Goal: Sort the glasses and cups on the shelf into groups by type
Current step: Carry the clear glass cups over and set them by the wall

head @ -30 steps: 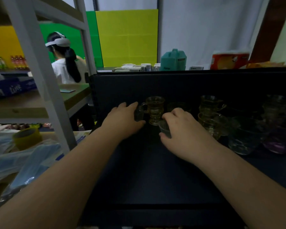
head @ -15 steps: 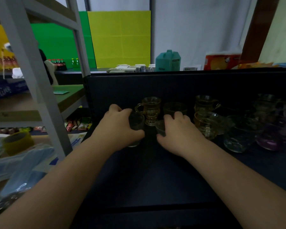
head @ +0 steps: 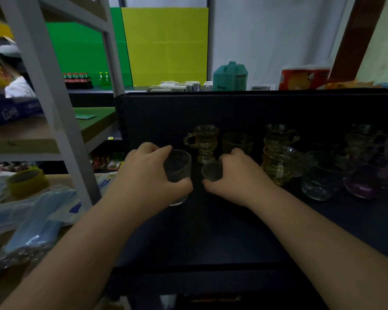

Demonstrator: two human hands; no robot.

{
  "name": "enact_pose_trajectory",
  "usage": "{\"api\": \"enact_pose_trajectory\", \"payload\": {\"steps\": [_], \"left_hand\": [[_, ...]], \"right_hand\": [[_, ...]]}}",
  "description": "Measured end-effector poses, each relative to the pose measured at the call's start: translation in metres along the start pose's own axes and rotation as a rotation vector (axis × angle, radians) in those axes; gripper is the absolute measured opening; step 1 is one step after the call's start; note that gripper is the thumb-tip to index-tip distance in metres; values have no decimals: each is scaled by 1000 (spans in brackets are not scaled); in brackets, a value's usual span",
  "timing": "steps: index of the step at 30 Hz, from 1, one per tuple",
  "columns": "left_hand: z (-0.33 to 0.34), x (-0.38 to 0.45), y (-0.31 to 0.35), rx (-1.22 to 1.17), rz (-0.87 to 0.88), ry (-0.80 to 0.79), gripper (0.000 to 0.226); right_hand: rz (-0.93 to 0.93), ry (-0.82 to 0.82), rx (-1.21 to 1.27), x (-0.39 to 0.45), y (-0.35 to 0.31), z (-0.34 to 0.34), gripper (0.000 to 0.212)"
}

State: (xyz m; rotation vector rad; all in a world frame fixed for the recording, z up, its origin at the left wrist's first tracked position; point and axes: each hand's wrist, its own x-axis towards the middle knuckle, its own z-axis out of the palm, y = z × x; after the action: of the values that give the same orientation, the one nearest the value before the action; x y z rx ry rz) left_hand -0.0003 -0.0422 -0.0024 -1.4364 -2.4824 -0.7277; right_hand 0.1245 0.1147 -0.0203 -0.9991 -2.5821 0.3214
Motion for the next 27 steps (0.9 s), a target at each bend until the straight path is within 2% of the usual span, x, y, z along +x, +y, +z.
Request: {"api": "enact_pose_trajectory", "payload": {"steps": [4,11,21,27], "left_hand": [[-3,-13,5,5,-21,1,96],[1,-44,63,15,52,63,97],[40,-80,249,-146,269,7,96],[98,-90,381,-219,412,38,96]], "right_hand": [[-81,23,68,-28,3,-18,36],[-180,73,125,-103,51,-69,47],[-36,178,149,-196,221,-160,59],[74,231,145,-251,338,-220,45]]}}
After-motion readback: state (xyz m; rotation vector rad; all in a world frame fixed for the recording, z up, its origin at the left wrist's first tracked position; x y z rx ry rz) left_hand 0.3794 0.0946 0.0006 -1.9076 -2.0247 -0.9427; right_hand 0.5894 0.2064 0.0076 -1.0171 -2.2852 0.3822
